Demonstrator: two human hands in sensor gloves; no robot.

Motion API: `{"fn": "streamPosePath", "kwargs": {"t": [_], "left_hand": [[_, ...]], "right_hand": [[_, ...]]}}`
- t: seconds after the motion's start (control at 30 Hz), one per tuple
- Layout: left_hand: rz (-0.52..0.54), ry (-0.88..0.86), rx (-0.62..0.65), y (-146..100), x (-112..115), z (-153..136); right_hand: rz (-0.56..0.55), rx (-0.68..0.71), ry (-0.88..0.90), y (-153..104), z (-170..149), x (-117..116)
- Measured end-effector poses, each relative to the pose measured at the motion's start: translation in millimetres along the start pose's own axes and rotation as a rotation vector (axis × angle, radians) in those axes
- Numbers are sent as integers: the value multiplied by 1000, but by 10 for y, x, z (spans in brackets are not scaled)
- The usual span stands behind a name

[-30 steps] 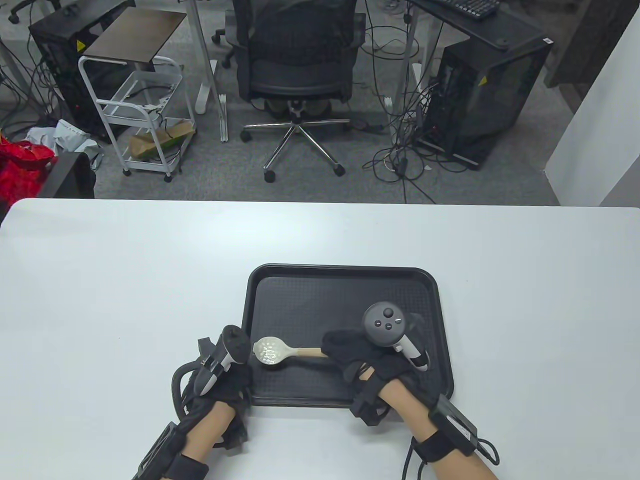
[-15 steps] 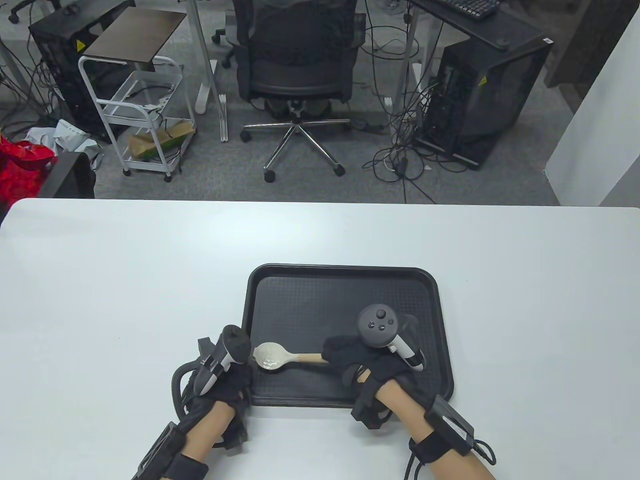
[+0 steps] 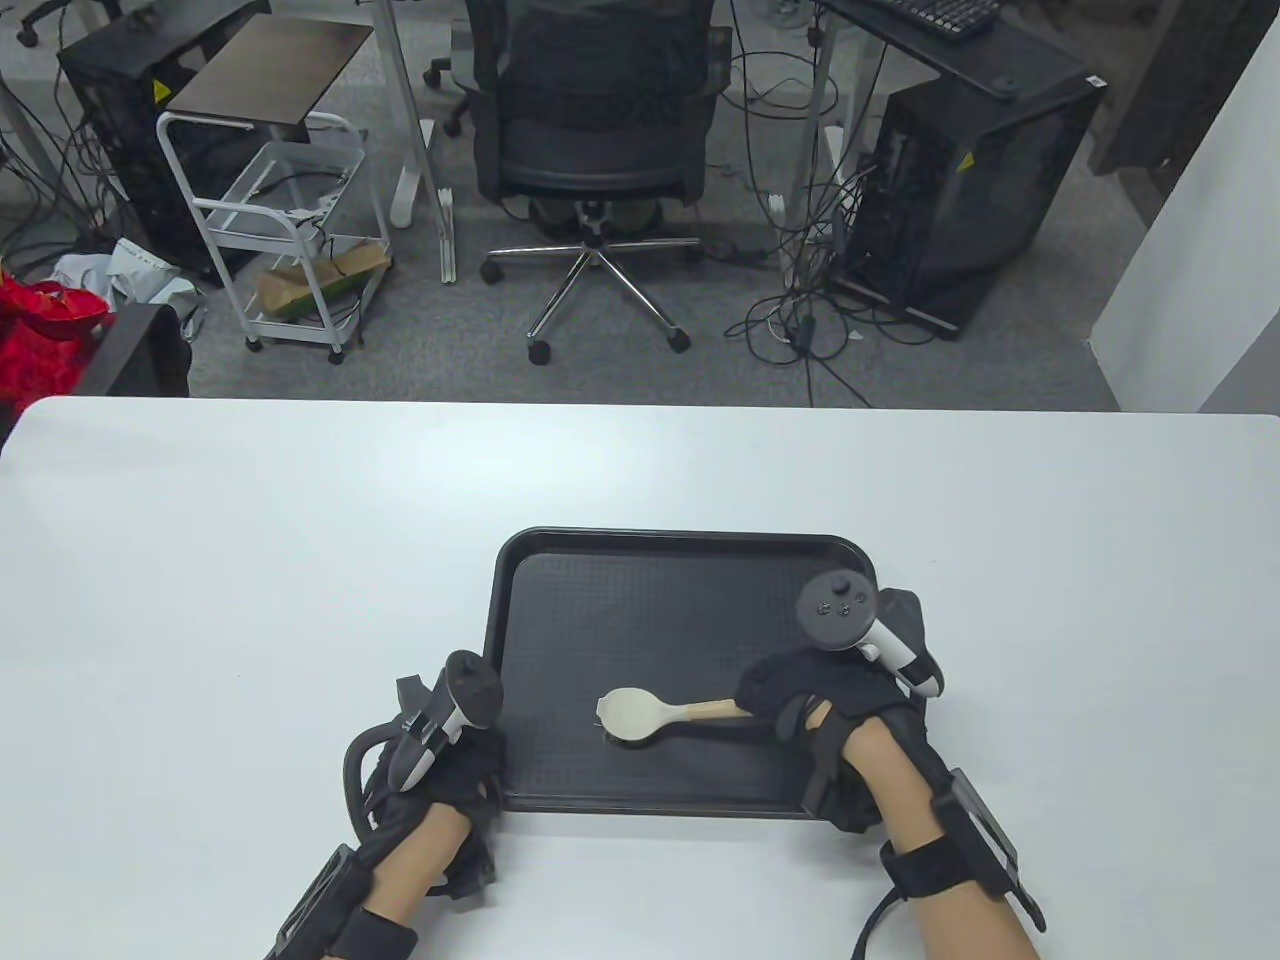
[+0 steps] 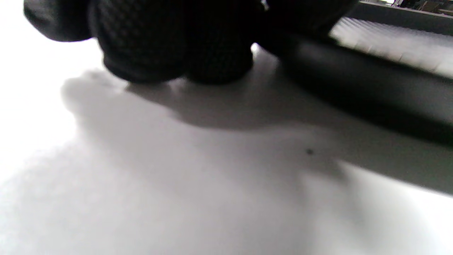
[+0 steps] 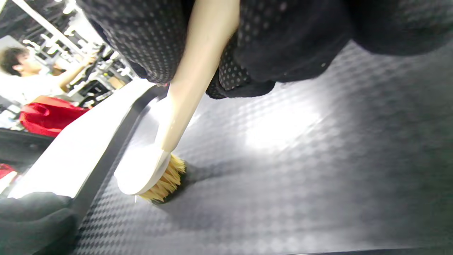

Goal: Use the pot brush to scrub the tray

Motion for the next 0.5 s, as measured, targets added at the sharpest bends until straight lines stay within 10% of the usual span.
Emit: {"fn": "streamPosePath", "kwargs": {"t": [0.5], "left_hand": [[3, 1, 0, -3, 2, 1]], "right_hand": [[13, -151, -31, -121, -703, 550]]}}
Point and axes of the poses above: the tracker on the back of each hand, its own z axis roughly to the thumb side, its own y axis roughly from the wrist to the fingertips, x = y × z, the point moved 4 cm from there along y, roughly from the wrist to the fingertips, and after that the axes turned 14 degrees about -z, right-handed, at the moved point
